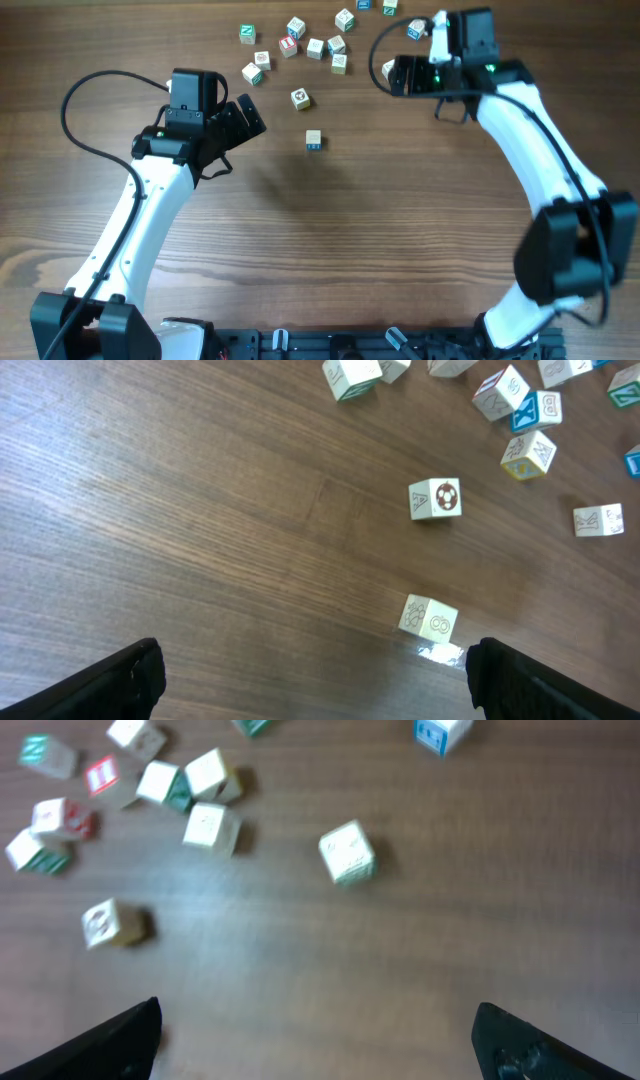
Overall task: Form a horizontal line
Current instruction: 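Raise the left gripper aside and reach the right gripper to the pile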
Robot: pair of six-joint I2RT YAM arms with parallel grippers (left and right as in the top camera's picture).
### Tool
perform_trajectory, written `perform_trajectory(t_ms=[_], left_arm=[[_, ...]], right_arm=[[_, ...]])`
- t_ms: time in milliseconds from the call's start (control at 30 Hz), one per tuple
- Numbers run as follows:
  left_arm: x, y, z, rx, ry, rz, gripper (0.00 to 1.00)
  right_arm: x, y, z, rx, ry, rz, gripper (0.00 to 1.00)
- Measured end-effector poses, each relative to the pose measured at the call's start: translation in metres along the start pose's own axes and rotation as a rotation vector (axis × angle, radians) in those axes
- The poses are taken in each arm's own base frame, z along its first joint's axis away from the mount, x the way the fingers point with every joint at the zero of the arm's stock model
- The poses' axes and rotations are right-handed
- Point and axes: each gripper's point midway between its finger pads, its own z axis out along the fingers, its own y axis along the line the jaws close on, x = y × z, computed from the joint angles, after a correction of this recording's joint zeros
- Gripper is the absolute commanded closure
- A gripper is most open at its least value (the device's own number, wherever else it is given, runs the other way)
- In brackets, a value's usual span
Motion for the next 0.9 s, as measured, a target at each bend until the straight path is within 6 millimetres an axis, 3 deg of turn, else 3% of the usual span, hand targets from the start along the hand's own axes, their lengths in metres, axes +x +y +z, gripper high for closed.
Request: perform_trajectory(t_ms=[67, 233, 400, 567, 667, 900], left_arm=[[0.0, 0.0, 0.0, 0.0, 0.0, 0.0, 0.0], [0.0, 0.0, 0.0, 0.0, -0.001, 0.0, 0.0], [0.0, 0.0, 0.0, 0.0, 0.0, 0.0, 0.0], [0.0, 0.0, 0.0, 0.0, -0.001, 0.0, 0.0], [0.0, 0.0, 0.0, 0.0, -0.001, 0.0, 0.0], [0.0, 0.0, 0.0, 0.0, 0.0, 0.0, 0.0]], right_arm=[[-0.01, -0.004, 0.021, 0.016, 0.01, -0.012, 0.01], [-0.011, -0.012, 0.072, 0.042, 0.063, -0.061, 0.02], [-0.01, -0.011, 0.113, 0.07, 0.035, -0.132, 0.14], [0.001, -0.003, 0.142, 0.07, 0.037, -0.171, 0.21], [0.008, 0.001, 0.157, 0.07, 0.041, -0.186, 0.4], [0.003, -0.005, 0.162, 0.112, 0.011, -0.175, 0.53]])
